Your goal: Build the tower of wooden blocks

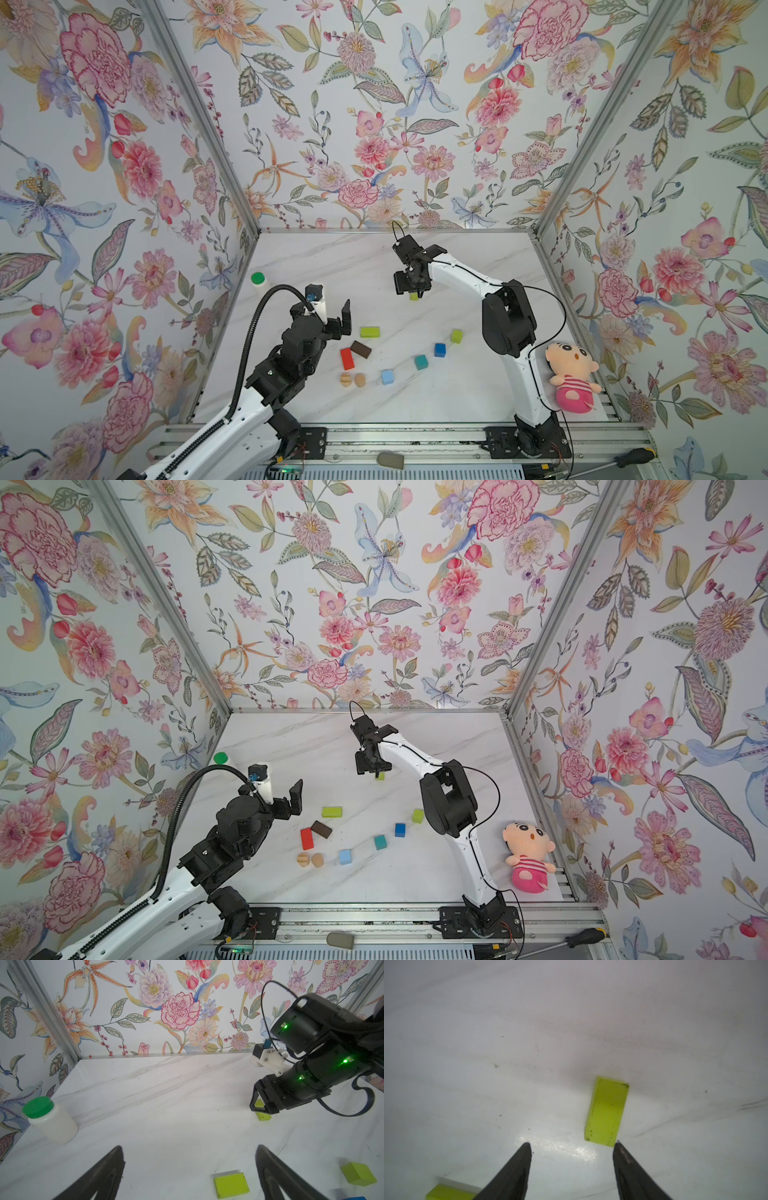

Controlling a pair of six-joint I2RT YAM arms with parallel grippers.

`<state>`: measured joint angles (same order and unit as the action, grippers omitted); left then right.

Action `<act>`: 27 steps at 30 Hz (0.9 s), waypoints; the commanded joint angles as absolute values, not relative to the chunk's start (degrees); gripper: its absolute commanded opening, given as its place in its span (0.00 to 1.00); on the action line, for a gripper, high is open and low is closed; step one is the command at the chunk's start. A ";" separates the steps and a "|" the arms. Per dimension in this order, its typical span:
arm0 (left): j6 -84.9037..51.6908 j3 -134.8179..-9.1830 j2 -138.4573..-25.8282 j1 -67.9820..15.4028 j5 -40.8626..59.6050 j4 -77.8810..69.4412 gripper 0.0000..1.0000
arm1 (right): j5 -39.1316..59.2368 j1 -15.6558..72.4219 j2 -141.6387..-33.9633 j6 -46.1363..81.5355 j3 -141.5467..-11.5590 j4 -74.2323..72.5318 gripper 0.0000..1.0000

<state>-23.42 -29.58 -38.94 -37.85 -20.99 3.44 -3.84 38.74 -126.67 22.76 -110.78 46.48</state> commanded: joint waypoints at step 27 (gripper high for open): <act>-43.77 -26.40 -25.86 -43.51 -18.38 24.43 0.99 | -4.63 56.33 -128.26 33.05 -106.38 50.44 0.99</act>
